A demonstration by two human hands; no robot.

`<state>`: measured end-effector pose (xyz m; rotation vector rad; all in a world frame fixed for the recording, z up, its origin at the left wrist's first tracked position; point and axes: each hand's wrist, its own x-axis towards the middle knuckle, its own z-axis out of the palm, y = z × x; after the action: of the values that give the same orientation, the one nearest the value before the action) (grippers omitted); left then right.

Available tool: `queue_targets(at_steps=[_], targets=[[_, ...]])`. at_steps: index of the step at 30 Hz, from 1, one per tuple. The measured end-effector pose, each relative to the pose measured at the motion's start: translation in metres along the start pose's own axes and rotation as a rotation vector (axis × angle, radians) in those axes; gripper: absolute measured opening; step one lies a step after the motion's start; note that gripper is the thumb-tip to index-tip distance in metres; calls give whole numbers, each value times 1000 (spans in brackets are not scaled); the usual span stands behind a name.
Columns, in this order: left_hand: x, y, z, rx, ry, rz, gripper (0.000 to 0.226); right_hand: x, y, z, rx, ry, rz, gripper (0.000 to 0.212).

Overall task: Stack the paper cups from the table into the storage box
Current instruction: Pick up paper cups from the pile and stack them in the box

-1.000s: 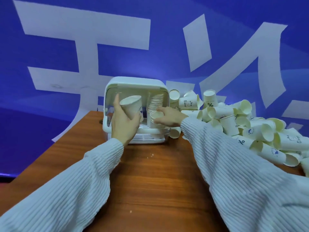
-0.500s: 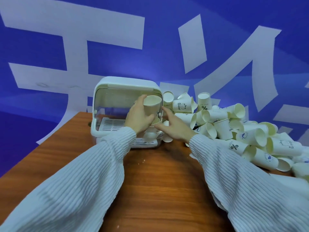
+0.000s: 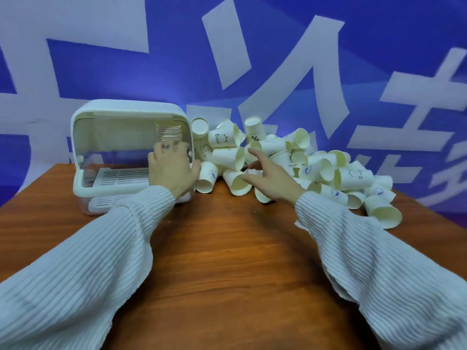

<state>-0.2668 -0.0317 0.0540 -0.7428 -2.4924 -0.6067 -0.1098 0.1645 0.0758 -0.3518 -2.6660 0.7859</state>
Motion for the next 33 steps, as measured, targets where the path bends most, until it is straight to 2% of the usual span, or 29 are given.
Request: queue_targets(at_steps=[2,5,9,11,13,15,17,22,25,29,31,33], targets=[[-10,31,7,-90,21,104,47,-25,23,-19,-16,15,70,74],[-31,90,21,-207,-119,238,48,-61,59,-49,-105,21,170,68],[-64,162,38,-274,-252,462,49,-104,99,-94,-170,134,308,62],[-78,192,46,-264,-300,547,52,-123,120,-114,-180,136,378,67],[-87,216,56,-180,-324,603,56,-139,137,-128,-228,42,419,80],[-89,229,65,-64,-305,587,60,-152,151,-133,-318,-93,427,89],[-84,230,73,20,-261,491,64,-162,163,-130,-373,-164,426,92],[-56,196,91,-10,-224,157,78,-170,175,-118,-403,-99,365,86],[-43,184,99,71,-265,197,81,-162,166,-111,-310,-60,272,84],[-42,183,99,213,-213,262,66,-147,150,-100,-190,-12,225,85],[-43,182,93,180,-199,278,55,-141,138,-96,-130,3,246,80],[-43,179,81,63,-207,267,56,-136,126,-95,-96,23,235,74]])
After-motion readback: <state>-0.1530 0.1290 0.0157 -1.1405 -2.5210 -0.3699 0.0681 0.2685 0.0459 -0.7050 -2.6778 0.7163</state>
